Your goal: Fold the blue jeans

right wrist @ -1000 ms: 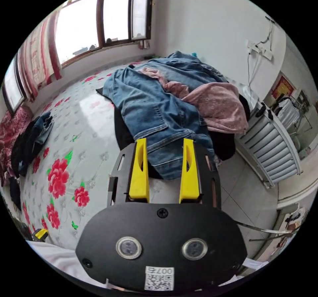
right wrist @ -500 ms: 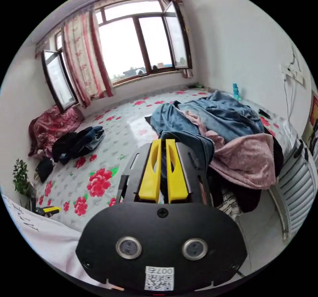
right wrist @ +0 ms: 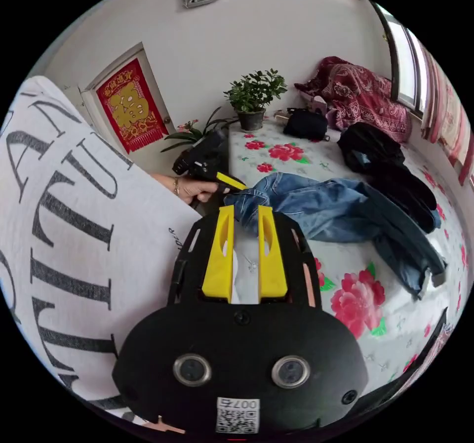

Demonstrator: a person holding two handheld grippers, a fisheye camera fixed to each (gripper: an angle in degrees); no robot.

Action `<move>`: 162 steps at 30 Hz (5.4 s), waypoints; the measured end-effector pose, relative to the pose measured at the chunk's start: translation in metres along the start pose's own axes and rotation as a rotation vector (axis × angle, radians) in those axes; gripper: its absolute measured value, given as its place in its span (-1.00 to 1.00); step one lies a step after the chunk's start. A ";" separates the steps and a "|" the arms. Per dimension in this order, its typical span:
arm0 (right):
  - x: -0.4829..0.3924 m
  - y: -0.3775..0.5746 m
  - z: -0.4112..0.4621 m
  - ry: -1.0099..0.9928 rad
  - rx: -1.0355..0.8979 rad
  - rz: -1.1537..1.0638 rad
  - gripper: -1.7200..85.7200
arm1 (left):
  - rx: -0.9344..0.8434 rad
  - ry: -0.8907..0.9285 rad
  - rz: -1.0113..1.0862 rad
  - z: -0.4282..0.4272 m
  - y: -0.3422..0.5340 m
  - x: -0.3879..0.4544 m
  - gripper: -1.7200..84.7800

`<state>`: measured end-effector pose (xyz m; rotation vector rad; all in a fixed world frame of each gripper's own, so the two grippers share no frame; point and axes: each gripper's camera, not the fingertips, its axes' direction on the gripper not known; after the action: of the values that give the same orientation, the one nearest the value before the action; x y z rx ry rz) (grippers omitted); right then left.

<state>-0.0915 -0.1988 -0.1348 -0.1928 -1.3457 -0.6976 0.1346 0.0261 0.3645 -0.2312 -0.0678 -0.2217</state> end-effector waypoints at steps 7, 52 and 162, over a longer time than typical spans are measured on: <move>0.094 0.068 0.021 0.029 -0.083 0.508 -0.89 | 0.054 0.011 -0.274 -0.041 0.059 -0.102 -0.77; 0.041 0.080 -0.232 0.665 0.441 0.619 -0.90 | 0.568 0.053 0.048 -0.223 0.055 -0.070 -0.97; 0.292 0.269 -0.157 0.530 -0.359 1.303 -0.84 | -0.526 -0.113 -0.030 0.084 -0.161 -0.136 -0.82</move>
<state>0.2061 -0.1695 0.1697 -0.9859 -0.3708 0.1527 -0.0377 -0.0782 0.4693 -0.7668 -0.1243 -0.2535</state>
